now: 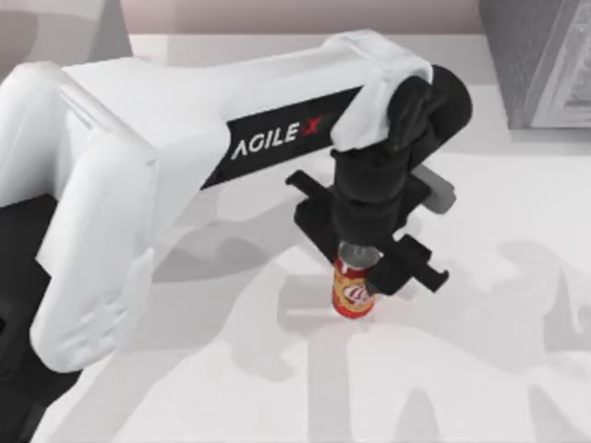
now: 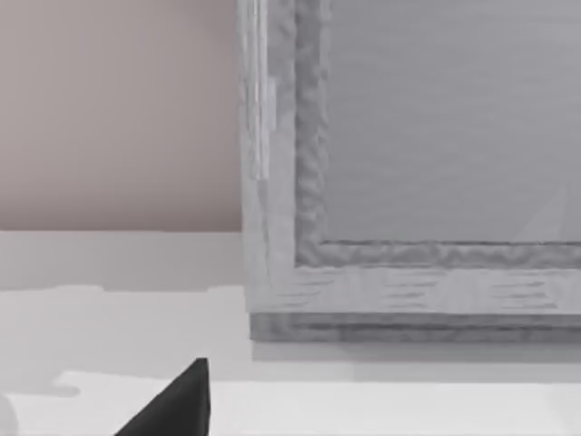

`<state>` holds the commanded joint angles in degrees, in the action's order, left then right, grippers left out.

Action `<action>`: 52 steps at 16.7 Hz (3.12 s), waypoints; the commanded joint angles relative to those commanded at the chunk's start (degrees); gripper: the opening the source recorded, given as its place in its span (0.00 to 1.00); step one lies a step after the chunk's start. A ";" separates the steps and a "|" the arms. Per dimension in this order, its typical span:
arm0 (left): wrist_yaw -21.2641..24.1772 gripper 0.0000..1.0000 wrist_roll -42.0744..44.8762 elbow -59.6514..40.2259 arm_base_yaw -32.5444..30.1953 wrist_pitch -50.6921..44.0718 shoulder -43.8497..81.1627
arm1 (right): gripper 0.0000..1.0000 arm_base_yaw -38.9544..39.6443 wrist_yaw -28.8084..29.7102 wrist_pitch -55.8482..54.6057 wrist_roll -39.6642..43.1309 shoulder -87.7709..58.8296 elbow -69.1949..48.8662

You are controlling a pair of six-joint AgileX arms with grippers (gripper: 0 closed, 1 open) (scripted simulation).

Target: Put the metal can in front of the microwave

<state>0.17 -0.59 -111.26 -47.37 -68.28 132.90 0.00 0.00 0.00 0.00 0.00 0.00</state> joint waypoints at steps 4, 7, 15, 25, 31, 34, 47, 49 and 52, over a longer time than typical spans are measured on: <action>0.00 0.00 0.00 0.00 0.00 0.00 0.00 | 1.00 0.00 0.00 0.00 0.00 0.00 0.00; 0.02 0.00 0.03 -0.22 0.01 -0.24 0.03 | 1.00 0.00 0.00 0.00 0.00 0.00 0.00; 0.02 0.00 -0.02 -7.92 0.00 -8.61 -0.75 | 1.00 0.00 0.00 0.00 0.00 0.00 0.00; -2.14 0.00 5.31 5.63 7.36 -12.94 -7.95 | 1.00 0.00 0.00 0.00 0.00 0.00 0.00; -4.99 0.00 14.21 25.60 23.68 -16.96 -21.39 | 1.00 0.00 0.00 0.00 0.00 0.00 0.00; -6.07 0.00 19.47 34.78 34.24 -17.16 -28.37 | 1.00 0.00 0.00 0.00 0.00 0.00 0.00; -1.93 0.00 39.49 45.25 81.99 1.63 -39.24 | 1.00 0.00 0.00 0.00 0.00 0.00 0.00; -0.85 0.00 40.85 44.24 85.55 4.10 -39.17 | 1.00 0.00 0.00 0.00 0.00 0.00 0.00; -0.39 0.00 41.37 43.78 86.94 5.11 -39.11 | 1.00 0.00 0.00 0.00 0.00 0.00 0.00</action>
<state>-0.23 40.78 -67.49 39.57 -63.16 93.79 0.00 0.00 0.00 0.00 0.00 0.00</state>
